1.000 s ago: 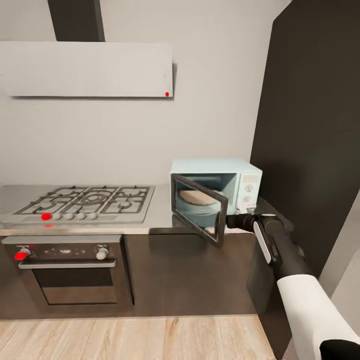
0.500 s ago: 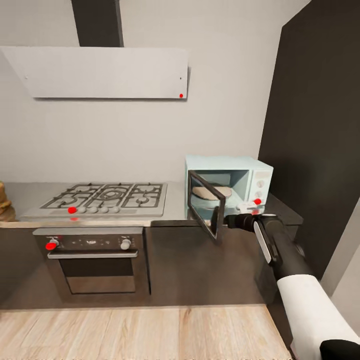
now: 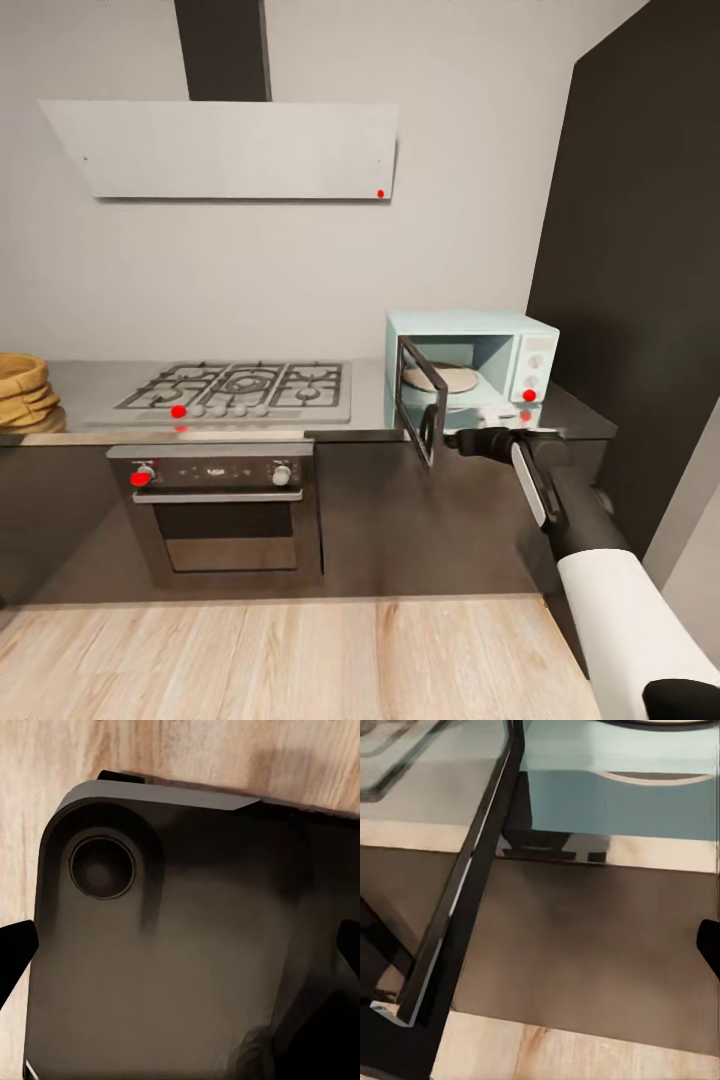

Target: In the kitchen, take the popcorn bag from the countertop, put it into the microwave, and heat it until the popcorn is cooked so the cooked popcorn ends up inside the bag.

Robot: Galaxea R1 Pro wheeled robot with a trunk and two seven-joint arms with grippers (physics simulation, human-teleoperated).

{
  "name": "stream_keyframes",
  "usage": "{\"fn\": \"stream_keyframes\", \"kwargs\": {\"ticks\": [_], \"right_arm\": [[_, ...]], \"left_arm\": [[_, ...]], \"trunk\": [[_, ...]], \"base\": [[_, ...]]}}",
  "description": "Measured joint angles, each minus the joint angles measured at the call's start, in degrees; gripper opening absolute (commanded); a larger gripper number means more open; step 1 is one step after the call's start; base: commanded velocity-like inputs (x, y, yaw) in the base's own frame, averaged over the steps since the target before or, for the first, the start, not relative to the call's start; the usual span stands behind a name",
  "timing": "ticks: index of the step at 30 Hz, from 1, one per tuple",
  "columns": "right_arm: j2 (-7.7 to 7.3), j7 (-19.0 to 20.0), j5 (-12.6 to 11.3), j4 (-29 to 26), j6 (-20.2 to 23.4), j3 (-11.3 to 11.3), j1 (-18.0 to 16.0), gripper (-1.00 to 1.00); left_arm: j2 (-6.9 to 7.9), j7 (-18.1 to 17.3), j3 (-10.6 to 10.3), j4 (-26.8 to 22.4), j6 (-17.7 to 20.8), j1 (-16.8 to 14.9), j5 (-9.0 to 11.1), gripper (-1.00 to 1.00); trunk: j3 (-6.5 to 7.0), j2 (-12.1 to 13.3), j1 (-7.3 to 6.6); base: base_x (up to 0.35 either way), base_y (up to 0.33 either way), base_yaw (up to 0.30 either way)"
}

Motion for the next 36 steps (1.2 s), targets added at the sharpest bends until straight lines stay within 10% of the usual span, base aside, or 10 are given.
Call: {"fn": "stream_keyframes", "kwargs": {"ticks": [6, 25, 29, 36], "right_arm": [[-1.97, -0.1, 0.1, 0.1, 0.2, -5.1, 0.0, 1.0], [-2.83, -1.0, 2.1, 0.1, -0.2, -8.6, 0.0, 1.0], [-2.01, -7.9, 0.3, 0.9, -0.3, -7.2, 0.0, 1.0], [-5.11, -16.8, 2.8, 11.3, -0.6, -9.2, 0.0, 1.0]], "left_arm": [[0.01, 0.0, 0.0, 0.0, 0.0, 0.0, 0.0, 1.0], [0.0, 0.0, 0.0, -0.1, 0.0, 0.0, 0.0, 1.0], [0.01, 0.0, -0.1, 0.0, 0.0, 0.0, 0.0, 1.0], [0.08, 0.0, -0.1, 0.0, 0.0, 0.0, 0.0, 1.0]], "trunk": [[0.0, 0.0, 0.0], [0.0, 0.0, -0.01], [0.0, 0.0, 0.0], [-0.01, 0.0, 0.0]], "base": [[-0.002, 0.018, 0.0], [0.0, 0.24, 0.0], [0.0, 0.014, 0.0], [0.0, 0.001, 0.0]]}}
